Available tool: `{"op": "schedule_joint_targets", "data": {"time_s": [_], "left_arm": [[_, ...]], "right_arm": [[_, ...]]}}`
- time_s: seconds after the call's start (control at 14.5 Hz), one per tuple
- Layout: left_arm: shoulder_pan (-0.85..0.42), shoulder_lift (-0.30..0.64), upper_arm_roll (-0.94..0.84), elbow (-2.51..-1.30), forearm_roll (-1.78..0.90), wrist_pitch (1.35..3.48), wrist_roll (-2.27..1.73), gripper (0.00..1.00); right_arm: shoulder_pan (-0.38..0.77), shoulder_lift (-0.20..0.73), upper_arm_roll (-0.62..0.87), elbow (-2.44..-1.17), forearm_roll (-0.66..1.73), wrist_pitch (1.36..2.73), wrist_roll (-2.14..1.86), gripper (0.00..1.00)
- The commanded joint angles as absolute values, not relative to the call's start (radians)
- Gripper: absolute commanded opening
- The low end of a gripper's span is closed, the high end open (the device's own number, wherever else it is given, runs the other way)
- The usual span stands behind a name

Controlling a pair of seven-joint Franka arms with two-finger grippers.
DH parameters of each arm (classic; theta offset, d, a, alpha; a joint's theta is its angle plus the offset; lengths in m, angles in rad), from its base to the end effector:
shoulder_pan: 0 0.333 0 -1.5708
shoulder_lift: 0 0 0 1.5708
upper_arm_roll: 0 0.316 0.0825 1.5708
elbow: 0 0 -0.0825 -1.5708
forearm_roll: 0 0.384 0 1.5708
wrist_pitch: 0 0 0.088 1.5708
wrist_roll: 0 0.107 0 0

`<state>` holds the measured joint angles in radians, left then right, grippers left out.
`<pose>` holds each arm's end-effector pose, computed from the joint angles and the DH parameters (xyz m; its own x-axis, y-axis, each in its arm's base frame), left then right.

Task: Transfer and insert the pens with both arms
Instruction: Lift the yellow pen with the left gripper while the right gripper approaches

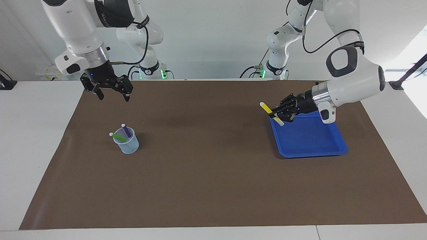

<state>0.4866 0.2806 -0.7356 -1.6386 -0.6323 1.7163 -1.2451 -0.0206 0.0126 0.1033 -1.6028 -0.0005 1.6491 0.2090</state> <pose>0.5952 -0.1628 0.5056 0.3085 0.6143 -0.7262 0.9198 -0.3872 0.0632 0.5634 0.0463 0.6093 0.9915 -0.1260 0.0329 -0.1258 -0.9920 -0.0078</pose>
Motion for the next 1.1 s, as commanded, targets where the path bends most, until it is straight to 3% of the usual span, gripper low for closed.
{"op": "schedule_joint_targets", "data": {"time_s": [0.0,0.21,0.76,1.03], "left_arm": [[0.485,0.252,-0.771,-1.689,-0.763,1.784,-1.366,0.00],[0.482,0.198,-0.802,-1.788,-0.961,1.880,-1.394,0.00],[0.278,0.101,-0.807,-1.962,-1.281,2.205,-1.417,0.00],[0.221,0.084,-0.808,-1.996,-1.394,2.316,-1.424,0.00]], "right_arm": [[-0.020,0.034,0.106,-1.566,0.002,1.626,0.232,1.00],[-0.021,0.034,0.103,-1.552,0.108,1.614,0.233,1.00],[0.017,0.040,0.107,-1.552,0.520,1.750,0.419,1.00],[0.147,0.040,0.106,-1.569,0.515,1.848,0.552,1.00]]}}
